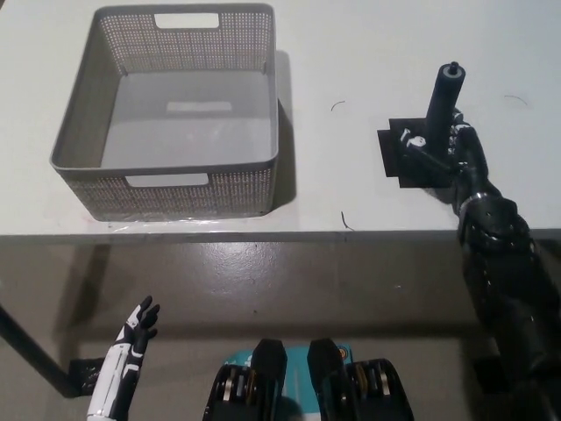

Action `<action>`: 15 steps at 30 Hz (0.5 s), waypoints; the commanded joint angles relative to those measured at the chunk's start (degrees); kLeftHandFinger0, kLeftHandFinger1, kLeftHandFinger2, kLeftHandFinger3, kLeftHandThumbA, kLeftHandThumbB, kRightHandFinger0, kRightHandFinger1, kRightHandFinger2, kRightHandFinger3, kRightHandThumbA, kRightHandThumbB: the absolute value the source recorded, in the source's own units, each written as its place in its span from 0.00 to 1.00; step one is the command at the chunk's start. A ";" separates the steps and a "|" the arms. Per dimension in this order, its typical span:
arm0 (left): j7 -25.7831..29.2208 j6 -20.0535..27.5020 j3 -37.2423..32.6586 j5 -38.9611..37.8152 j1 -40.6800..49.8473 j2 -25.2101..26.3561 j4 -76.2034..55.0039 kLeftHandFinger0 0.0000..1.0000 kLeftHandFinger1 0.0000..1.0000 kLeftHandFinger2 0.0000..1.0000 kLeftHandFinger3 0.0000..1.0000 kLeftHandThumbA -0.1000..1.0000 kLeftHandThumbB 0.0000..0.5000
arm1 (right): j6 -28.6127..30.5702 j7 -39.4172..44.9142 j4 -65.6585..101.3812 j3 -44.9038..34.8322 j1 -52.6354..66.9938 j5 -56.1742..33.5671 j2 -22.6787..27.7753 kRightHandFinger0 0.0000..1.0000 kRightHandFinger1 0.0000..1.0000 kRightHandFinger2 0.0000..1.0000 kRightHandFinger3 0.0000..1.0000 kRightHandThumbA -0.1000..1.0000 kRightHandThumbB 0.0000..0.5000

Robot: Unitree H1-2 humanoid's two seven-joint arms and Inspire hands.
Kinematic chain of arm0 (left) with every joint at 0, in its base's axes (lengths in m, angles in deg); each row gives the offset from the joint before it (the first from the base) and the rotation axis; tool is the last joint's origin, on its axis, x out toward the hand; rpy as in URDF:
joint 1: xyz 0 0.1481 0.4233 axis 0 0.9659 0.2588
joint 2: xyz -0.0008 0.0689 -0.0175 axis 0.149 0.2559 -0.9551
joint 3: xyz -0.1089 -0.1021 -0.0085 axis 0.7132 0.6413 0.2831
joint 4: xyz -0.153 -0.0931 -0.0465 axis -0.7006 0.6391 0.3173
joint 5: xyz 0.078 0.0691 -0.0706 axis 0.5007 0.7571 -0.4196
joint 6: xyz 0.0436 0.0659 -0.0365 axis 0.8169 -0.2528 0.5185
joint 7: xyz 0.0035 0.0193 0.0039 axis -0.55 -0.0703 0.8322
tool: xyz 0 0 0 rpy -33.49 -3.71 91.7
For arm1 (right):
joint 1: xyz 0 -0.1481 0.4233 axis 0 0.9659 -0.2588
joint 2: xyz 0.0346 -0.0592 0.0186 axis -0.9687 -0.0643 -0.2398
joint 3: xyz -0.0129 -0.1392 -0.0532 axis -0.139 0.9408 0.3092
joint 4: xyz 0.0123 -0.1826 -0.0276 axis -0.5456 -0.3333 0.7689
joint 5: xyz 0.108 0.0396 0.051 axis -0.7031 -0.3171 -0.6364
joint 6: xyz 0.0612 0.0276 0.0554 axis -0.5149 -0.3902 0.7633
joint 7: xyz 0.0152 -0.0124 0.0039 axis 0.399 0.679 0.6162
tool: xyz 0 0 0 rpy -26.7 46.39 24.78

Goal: Use the right hand to pick up a electric screw driver and put it into a container on the left side

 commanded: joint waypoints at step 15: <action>-0.34 4.82 -0.64 0.28 0.64 1.07 0.60 1.00 1.00 1.00 1.00 1.00 0.23 | 10.36 -19.68 -21.04 2.32 -18.42 1.36 -1.25 0.00 0.15 0.63 0.61 0.00 0.28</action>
